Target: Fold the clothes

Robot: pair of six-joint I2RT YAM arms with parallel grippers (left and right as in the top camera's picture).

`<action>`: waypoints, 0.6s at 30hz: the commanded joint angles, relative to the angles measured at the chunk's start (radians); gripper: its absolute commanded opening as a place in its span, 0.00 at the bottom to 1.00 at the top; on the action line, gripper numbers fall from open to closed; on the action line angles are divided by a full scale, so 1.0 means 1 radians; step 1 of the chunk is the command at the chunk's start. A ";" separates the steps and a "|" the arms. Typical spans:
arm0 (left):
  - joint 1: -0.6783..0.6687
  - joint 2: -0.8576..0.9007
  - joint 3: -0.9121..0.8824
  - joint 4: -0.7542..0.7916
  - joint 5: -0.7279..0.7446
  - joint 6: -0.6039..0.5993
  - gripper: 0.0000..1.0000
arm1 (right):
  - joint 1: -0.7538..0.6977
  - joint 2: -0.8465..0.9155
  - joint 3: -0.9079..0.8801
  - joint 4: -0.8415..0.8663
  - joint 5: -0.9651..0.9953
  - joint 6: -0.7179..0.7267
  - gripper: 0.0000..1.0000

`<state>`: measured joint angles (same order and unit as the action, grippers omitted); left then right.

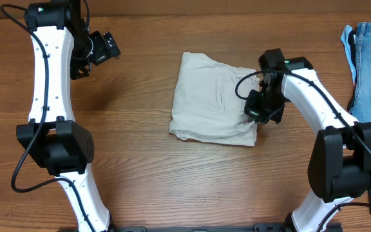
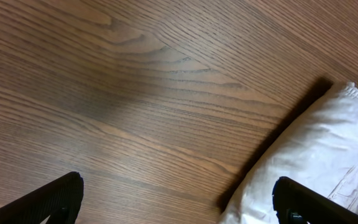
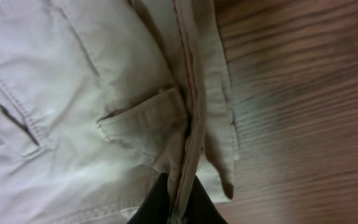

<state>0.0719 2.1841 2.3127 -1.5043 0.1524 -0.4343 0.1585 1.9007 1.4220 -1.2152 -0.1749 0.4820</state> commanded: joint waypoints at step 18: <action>-0.008 -0.013 0.013 -0.003 -0.033 0.020 1.00 | -0.025 -0.025 0.183 0.008 0.020 -0.127 0.28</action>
<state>0.0719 2.1841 2.3127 -1.5043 0.1444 -0.4343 0.1345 1.9007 1.5311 -1.2671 -0.0162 0.4992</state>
